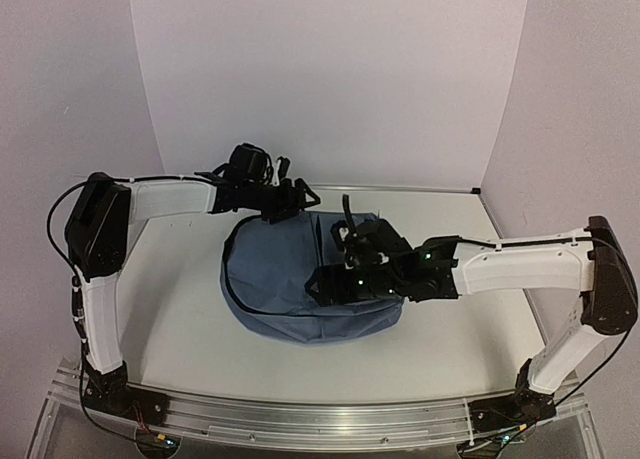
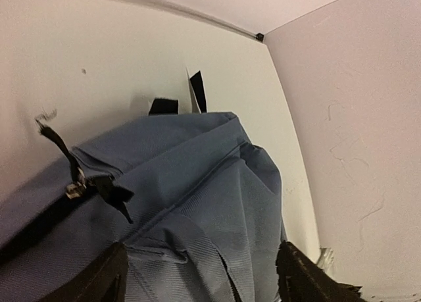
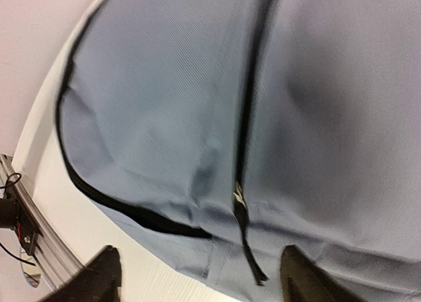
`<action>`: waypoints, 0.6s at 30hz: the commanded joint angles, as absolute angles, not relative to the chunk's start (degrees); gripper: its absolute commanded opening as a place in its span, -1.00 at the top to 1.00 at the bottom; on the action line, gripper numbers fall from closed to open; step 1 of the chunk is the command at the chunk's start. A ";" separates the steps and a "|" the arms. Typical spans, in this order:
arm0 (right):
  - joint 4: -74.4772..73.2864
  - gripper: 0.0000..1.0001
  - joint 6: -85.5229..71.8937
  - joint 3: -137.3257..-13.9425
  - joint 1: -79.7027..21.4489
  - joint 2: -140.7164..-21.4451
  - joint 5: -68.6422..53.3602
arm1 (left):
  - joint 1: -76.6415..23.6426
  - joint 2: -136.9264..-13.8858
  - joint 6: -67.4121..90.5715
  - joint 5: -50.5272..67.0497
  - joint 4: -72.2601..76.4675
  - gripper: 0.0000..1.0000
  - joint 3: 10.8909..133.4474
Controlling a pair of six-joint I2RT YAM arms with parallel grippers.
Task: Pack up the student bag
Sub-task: Zip the student bag at the center of the board, then reset both arms
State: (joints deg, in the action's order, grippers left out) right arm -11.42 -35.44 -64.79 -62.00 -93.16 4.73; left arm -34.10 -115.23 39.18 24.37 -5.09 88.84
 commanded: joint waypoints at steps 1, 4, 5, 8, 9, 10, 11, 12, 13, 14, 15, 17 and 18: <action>-14.15 -0.95 -27.88 -71.87 -56.57 -90.26 10.63 | -31.01 -106.08 29.03 19.86 -9.42 -0.92 89.40; -13.79 -0.96 -24.30 -72.05 -50.53 -89.82 9.66 | -26.02 -101.96 28.25 20.01 -10.29 -0.99 84.99; -13.29 -0.97 -23.25 -71.62 -48.18 -89.71 9.11 | -23.91 -100.52 27.82 19.98 -10.32 -0.99 83.37; -11.34 -0.97 -21.08 -69.34 -39.73 -89.14 6.33 | -17.90 -97.35 26.34 19.41 -11.40 -0.99 79.14; -10.61 -0.97 -20.73 -68.21 -37.27 -88.76 5.07 | -15.47 -96.14 26.19 19.00 -11.71 -0.99 77.56; -9.91 -0.97 -20.44 -66.82 -34.35 -88.20 3.69 | -13.15 -94.97 26.11 18.57 -11.87 -0.99 75.62; -9.13 -0.97 -20.14 -65.25 -31.25 -87.23 2.34 | -11.01 -93.71 26.16 18.16 -11.68 -0.99 73.39; -8.32 -0.97 -20.00 -63.94 -28.33 -86.11 1.47 | -8.49 -91.99 26.28 17.71 -10.99 -0.99 70.93; -7.52 -0.96 -19.90 -62.64 -25.34 -84.96 0.65 | -5.93 -90.23 26.41 17.24 -10.24 -0.99 68.40; -6.73 -0.96 -19.87 -60.96 -22.55 -83.84 -1.22 | -3.37 -88.01 26.51 16.78 -9.39 -0.99 66.16; -6.18 -0.97 -19.79 -59.25 -18.89 -82.37 -2.56 | -1.12 -86.20 26.58 16.12 -8.39 -0.99 63.34; -4.90 -0.96 -19.71 -57.00 -13.87 -79.66 -4.19 | 4.59 -82.34 26.92 15.41 -6.80 -0.99 59.12; -4.19 -0.97 -19.55 -56.05 -11.86 -78.31 -4.40 | 7.02 -80.47 27.06 14.82 -6.04 -0.99 57.28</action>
